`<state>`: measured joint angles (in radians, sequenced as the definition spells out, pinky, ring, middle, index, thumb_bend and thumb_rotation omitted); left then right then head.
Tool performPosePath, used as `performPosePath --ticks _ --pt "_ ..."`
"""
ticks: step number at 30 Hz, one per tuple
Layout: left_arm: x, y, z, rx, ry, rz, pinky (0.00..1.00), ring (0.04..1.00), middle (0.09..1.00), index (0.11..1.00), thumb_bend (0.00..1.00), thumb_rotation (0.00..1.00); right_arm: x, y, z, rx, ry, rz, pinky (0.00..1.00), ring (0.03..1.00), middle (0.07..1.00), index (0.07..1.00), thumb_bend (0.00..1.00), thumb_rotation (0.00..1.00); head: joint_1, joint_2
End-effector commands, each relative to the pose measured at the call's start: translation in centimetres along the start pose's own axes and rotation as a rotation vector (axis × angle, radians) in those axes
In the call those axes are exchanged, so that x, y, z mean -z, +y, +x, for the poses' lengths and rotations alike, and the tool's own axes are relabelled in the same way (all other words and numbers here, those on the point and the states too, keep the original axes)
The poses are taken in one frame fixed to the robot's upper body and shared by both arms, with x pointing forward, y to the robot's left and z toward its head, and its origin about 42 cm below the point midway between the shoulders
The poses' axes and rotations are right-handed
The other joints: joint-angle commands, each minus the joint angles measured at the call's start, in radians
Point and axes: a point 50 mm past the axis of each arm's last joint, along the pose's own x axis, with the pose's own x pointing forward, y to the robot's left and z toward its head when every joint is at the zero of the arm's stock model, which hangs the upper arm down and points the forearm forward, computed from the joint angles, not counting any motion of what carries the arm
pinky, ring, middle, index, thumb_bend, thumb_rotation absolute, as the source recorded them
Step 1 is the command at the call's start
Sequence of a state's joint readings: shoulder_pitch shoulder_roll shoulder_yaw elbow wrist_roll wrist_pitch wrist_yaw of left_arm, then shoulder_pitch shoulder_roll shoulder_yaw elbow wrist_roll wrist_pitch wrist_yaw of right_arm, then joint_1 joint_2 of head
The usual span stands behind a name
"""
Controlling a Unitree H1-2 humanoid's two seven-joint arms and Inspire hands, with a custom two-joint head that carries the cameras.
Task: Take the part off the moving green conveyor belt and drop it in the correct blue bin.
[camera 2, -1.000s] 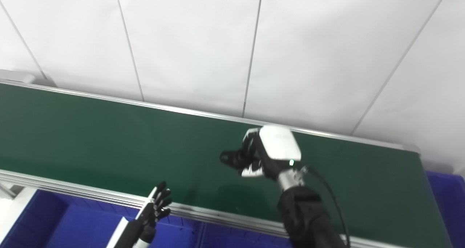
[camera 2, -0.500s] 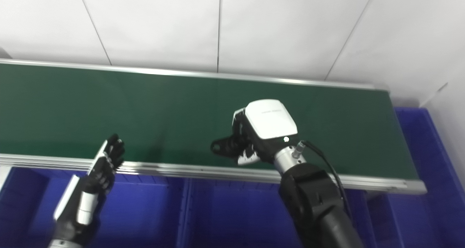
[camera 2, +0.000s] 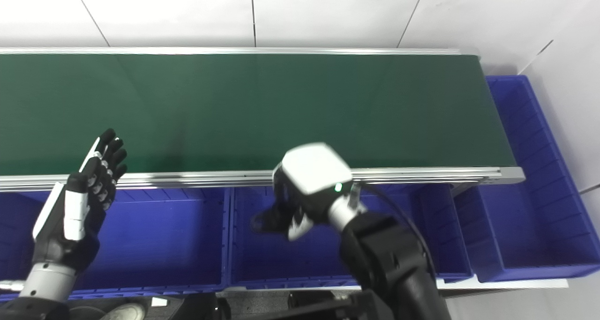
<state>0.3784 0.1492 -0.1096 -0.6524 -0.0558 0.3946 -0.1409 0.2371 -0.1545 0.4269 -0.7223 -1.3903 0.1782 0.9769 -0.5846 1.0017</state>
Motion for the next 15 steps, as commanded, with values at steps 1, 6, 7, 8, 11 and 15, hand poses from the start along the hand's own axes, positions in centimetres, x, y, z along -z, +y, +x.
performPosePath --ticks 1,6,7,8,11,15 --pt "-1.0 -0.1 -0.1 0.011 -0.04 0.017 1.0 1.0 0.998 1.0 0.67 1.0 -0.6 0.0 0.1 0.001 -0.033 -0.061 0.13 0.2 0.47 0.49 0.53 0.0 0.019 0.0" --pt "-0.6 -0.6 -0.1 0.022 -0.04 0.01 1.0 1.0 1.0 1.0 0.73 1.0 -0.7 2.2 0.8 -0.065 -0.05 -0.105 0.12 0.187 0.469 0.484 0.53 0.0 0.056 -0.004" --pt "-0.5 -0.7 -0.1 0.023 -0.041 0.003 1.0 1.0 1.0 1.0 0.73 1.0 -0.6 2.6 1.0 -0.066 -0.052 -0.11 0.12 0.185 0.469 0.485 0.53 0.0 0.06 -0.005" --pt "-0.4 -0.8 -0.1 0.024 -0.042 -0.002 1.0 1.0 1.0 1.0 0.74 1.0 -0.4 3.0 1.1 -0.067 -0.053 -0.115 0.12 0.185 0.469 0.486 0.53 0.0 0.068 -0.008" --pt "-0.2 -1.1 -0.1 0.024 -0.043 -0.007 1.0 1.0 1.0 1.0 0.76 1.0 0.0 3.8 1.4 -0.061 -0.054 -0.122 0.11 0.17 0.469 0.485 0.53 0.0 0.076 -0.011" --pt "0.0 -1.3 -0.2 0.018 -0.05 -0.01 1.0 1.0 1.0 1.0 0.77 1.0 1.0 4.3 1.9 -0.067 -0.033 -0.113 0.16 0.235 0.471 0.487 0.53 0.01 0.098 -0.02"
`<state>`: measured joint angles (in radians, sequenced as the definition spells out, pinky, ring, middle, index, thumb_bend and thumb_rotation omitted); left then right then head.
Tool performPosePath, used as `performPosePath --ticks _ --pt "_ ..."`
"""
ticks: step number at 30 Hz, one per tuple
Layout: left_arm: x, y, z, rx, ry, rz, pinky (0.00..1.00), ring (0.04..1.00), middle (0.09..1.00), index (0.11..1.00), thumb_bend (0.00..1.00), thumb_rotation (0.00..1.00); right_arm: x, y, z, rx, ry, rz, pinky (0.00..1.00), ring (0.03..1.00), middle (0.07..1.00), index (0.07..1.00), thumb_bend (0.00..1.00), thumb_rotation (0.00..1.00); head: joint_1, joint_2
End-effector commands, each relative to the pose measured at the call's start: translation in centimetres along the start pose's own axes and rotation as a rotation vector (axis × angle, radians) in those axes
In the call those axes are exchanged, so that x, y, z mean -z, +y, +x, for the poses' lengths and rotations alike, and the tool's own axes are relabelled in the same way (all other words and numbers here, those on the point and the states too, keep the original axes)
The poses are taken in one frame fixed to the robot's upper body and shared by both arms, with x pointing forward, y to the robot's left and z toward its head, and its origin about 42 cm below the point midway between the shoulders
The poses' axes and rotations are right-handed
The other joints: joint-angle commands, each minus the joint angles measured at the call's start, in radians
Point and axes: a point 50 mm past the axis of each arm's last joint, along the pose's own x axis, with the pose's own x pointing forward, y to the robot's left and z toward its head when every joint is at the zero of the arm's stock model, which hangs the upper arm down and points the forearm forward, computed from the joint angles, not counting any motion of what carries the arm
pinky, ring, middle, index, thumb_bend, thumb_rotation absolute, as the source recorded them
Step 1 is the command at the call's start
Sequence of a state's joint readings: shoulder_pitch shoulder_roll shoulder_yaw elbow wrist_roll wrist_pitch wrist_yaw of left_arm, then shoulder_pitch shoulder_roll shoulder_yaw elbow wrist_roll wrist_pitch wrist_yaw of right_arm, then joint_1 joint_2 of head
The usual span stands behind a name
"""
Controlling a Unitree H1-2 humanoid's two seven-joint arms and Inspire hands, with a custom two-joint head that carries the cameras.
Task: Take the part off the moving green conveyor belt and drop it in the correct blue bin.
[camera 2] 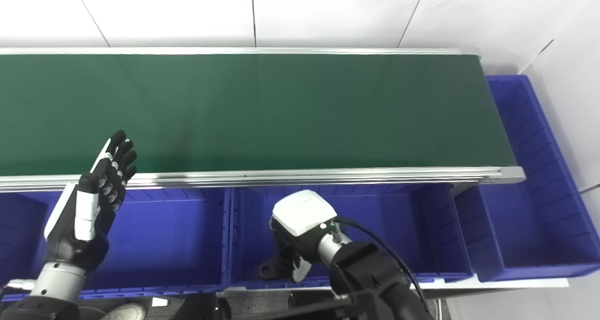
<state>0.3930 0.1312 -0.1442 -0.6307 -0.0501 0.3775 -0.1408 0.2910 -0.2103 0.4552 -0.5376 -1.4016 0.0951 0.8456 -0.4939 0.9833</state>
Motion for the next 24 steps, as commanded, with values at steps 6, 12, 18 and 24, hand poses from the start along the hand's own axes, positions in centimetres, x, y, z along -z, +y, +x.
performPosePath --ticks 6,12,18,24 --pt "-0.66 -0.45 -0.27 -0.006 -0.074 0.022 0.99 0.995 0.995 1.0 0.77 1.0 0.27 -0.31 0.12 0.035 0.015 -0.103 0.36 0.454 0.547 0.714 0.84 0.56 0.031 -0.011" --pt "-0.6 -0.53 -0.33 -0.01 -0.08 0.042 0.95 0.964 0.968 1.0 0.78 1.0 0.26 -0.16 0.05 0.015 0.024 -0.127 0.38 0.496 0.619 0.722 0.9 0.66 0.036 -0.014" --pt "-0.43 -0.57 -0.41 -0.009 -0.078 0.049 0.94 0.957 0.967 1.0 0.79 1.0 0.23 -0.1 0.0 0.022 0.026 -0.1 0.39 0.502 0.628 0.715 0.91 0.67 0.044 -0.025" --pt "-0.16 -0.96 -0.47 -0.007 -0.076 0.059 0.94 0.961 0.967 1.0 0.81 1.0 0.5 0.12 -0.15 0.019 0.032 -0.077 0.41 0.528 0.65 0.719 0.91 0.67 0.066 -0.04"
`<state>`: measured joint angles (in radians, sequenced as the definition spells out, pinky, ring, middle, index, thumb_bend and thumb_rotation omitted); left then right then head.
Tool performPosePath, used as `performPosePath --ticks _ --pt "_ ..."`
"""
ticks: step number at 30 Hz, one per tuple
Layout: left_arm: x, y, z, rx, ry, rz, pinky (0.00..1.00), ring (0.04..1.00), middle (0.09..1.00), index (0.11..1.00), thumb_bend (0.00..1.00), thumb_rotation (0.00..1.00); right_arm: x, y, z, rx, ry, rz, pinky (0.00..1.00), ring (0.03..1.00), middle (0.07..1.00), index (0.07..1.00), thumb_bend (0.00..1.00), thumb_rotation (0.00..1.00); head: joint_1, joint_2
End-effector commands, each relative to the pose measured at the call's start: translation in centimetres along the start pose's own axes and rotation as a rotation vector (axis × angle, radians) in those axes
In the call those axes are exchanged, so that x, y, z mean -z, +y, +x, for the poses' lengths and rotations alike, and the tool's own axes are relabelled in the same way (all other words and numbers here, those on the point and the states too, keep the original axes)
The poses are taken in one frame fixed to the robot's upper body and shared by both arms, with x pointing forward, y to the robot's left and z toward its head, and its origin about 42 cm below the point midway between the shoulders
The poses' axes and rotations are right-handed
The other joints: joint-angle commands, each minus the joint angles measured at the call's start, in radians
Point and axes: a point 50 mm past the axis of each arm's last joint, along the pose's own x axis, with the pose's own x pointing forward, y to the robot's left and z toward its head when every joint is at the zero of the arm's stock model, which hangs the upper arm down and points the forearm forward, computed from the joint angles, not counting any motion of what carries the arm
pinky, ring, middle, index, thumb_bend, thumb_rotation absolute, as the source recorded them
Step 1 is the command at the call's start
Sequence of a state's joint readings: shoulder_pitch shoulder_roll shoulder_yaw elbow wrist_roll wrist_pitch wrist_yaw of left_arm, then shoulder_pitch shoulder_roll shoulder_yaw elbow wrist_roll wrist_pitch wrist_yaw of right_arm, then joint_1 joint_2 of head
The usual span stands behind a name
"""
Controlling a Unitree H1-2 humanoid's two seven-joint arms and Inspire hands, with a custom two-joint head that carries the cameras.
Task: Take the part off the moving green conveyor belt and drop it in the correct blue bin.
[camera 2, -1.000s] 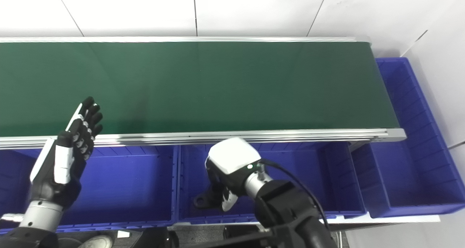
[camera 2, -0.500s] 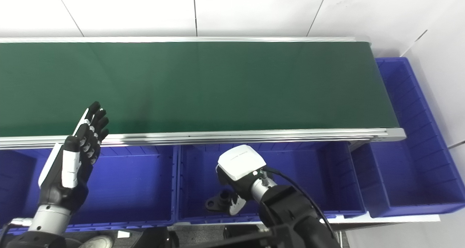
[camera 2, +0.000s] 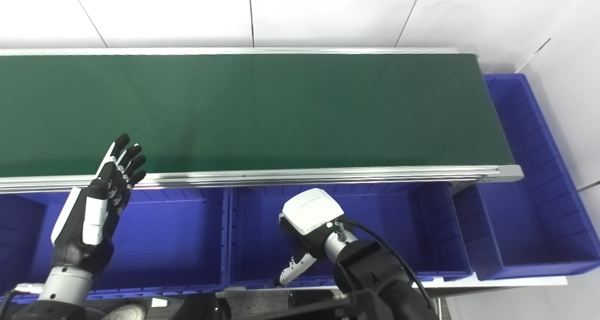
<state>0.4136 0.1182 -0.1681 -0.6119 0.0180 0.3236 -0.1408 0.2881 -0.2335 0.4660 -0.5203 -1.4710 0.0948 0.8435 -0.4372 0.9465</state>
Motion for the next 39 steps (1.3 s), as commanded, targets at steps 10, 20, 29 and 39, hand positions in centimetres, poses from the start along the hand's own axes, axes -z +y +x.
performPosePath --ticks 10,20,29,39 --pt "0.2 -1.8 -0.7 -0.01 -0.091 0.003 0.94 0.985 0.971 1.0 0.78 1.0 1.0 -2.9 -6.0 0.274 -0.115 0.602 0.53 0.655 0.718 0.738 0.76 0.73 0.118 -0.055" --pt "0.8 -2.7 -1.1 -0.038 -0.147 0.083 0.99 1.0 1.0 1.0 0.77 1.0 -0.1 1.9 -7.4 0.7 -0.205 1.4 0.73 0.823 0.924 0.957 0.72 0.9 0.182 -0.109" --pt "2.0 -3.1 -1.3 -0.088 -0.204 0.092 1.0 1.0 1.0 1.0 0.76 0.99 0.8 5.2 -5.6 0.889 -0.196 1.568 0.88 0.937 0.999 1.0 0.78 1.0 0.253 -0.211" --pt "3.5 -3.1 -1.0 -0.114 -0.248 0.165 0.99 1.0 1.0 1.0 0.73 0.98 0.9 6.7 -4.6 0.933 -0.158 1.538 0.92 0.982 1.0 1.0 0.81 1.0 0.266 -0.282"
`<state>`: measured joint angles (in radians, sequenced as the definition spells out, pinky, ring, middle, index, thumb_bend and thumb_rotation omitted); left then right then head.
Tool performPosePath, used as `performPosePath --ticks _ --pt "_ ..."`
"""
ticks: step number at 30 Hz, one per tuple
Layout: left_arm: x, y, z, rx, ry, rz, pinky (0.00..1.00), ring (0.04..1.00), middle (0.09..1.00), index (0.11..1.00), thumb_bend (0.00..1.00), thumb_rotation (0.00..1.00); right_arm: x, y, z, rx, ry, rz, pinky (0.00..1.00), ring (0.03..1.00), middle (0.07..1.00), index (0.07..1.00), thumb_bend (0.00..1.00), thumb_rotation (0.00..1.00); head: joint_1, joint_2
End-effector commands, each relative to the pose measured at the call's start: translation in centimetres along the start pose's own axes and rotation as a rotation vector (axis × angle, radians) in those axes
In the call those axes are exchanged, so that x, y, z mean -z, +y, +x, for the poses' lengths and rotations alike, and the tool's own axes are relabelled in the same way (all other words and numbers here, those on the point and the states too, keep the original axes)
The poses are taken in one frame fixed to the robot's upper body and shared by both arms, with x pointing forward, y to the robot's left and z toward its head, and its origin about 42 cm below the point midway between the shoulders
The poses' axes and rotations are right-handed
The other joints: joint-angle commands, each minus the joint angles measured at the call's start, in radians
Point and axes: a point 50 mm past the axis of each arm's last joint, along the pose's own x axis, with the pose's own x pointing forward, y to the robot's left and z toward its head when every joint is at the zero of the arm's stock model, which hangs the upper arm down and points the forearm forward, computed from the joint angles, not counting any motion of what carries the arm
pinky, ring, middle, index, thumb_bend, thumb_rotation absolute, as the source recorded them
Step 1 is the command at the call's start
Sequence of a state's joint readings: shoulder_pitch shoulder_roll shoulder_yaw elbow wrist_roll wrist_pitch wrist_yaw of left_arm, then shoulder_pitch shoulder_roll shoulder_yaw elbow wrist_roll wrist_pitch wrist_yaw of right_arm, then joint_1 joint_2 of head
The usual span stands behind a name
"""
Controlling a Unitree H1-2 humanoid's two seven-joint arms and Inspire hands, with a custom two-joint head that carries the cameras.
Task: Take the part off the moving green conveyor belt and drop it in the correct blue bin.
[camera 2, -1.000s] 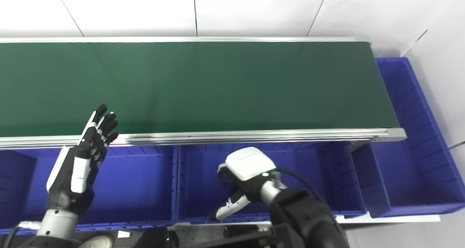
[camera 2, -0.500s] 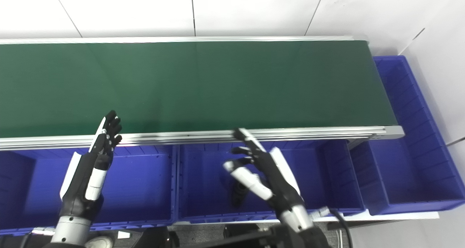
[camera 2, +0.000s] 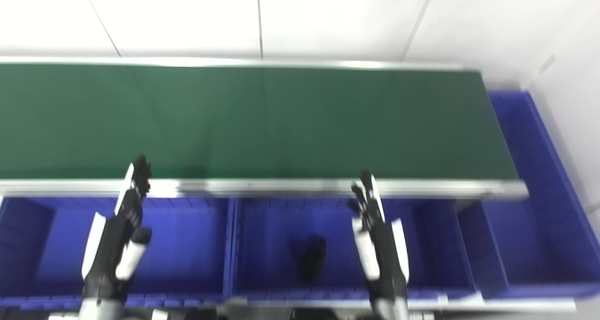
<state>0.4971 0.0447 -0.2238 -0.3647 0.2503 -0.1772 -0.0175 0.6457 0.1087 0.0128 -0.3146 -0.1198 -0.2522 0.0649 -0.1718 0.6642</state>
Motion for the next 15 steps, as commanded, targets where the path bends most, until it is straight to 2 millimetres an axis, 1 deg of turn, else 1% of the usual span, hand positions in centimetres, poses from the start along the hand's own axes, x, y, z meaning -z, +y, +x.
performPosePath --ticks 1,2,5,8,15 --pt "-0.68 0.08 0.24 -0.024 -0.074 0.019 0.99 1.0 1.0 1.0 0.73 0.98 -0.83 0.08 0.24 0.011 -0.09 0.002 0.92 0.984 1.0 1.0 0.81 1.0 0.005 -0.011" --pt "-0.6 0.06 0.22 -0.026 -0.076 0.021 0.99 1.0 1.0 1.0 0.73 0.98 -0.75 0.08 0.25 0.011 -0.092 -0.002 0.92 0.985 1.0 1.0 0.8 1.0 0.005 -0.011" --pt "-0.45 -0.04 0.12 -0.035 -0.076 0.014 0.97 1.0 1.0 1.0 0.76 0.97 -0.45 0.02 0.23 0.005 -0.106 -0.026 0.93 0.993 1.0 1.0 0.79 1.0 0.009 -0.029" --pt "-0.34 -0.12 0.0 -0.052 -0.067 0.006 0.95 1.0 1.0 1.0 0.79 0.96 -0.33 0.04 0.24 -0.006 -0.115 -0.044 0.95 1.0 1.0 1.0 0.81 1.0 0.011 -0.036" --pt "-0.59 0.05 0.03 -0.065 -0.061 -0.012 0.97 1.0 1.0 1.0 0.78 0.97 -0.39 0.25 0.46 -0.025 -0.135 -0.076 0.95 1.0 1.0 1.0 0.8 1.0 0.0 -0.016"
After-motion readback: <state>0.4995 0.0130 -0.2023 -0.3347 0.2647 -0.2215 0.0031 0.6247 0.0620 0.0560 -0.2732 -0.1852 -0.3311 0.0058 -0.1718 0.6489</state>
